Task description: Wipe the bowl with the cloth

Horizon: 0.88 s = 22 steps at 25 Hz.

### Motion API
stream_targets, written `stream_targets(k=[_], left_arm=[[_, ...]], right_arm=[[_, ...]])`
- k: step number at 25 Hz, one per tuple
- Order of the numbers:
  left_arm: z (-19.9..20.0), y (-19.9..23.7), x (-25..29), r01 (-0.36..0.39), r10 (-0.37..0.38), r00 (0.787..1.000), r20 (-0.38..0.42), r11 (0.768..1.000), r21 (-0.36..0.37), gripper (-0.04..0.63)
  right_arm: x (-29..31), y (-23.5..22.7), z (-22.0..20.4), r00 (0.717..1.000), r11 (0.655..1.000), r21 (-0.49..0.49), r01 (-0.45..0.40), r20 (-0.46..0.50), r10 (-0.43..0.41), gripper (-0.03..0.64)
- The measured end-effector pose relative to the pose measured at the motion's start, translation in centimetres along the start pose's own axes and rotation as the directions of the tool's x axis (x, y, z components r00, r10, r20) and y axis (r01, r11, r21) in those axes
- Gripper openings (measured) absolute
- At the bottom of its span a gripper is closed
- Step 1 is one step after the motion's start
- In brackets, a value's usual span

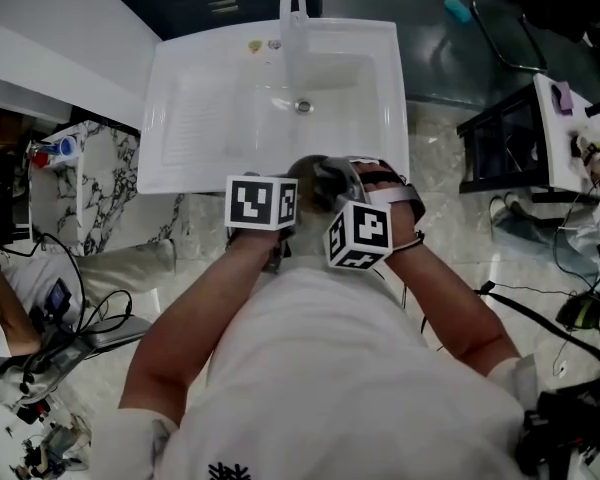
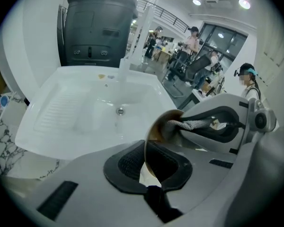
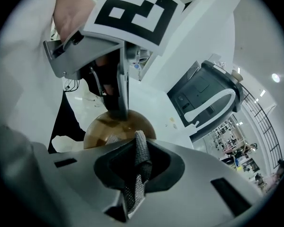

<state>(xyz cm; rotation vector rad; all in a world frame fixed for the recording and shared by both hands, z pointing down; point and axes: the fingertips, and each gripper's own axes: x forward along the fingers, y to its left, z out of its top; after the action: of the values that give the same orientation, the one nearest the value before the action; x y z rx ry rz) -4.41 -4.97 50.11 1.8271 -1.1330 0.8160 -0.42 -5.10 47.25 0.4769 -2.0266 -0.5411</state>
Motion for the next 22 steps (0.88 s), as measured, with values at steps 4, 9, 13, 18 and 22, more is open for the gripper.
stream_targets(k=[4,9,13,18,22], left_arm=[[0.3,0.2,-0.2,0.007,-0.006,1.0,0.013,1.0,-0.017,0.02],[0.8,-0.1,-0.5,0.018,-0.017,0.999,0.035,0.999,-0.03,0.021],[0.9,-0.1,-0.6,0.025,-0.023,0.998,0.053,0.999,-0.037,0.021],[1.0,-0.6,-0.6,0.037,-0.035,0.998,0.054,0.999,-0.034,0.021],[0.7,-1.2,-0.2,0.039,-0.039,0.998,0.039,0.999,-0.016,0.02]], right_arm=[[0.4,1.2,-0.8,0.999,0.999,0.009,-0.037,-0.026,0.038,0.032],[0.4,2.5,-1.1,0.996,0.997,0.015,-0.081,-0.035,0.082,0.034],[0.5,3.5,-0.5,0.994,0.994,-0.002,-0.111,-0.022,0.111,0.034],[0.4,3.6,0.7,0.993,0.993,-0.029,-0.113,0.014,0.113,0.032],[0.4,3.1,1.4,0.995,0.994,-0.056,-0.091,0.037,0.094,0.034]])
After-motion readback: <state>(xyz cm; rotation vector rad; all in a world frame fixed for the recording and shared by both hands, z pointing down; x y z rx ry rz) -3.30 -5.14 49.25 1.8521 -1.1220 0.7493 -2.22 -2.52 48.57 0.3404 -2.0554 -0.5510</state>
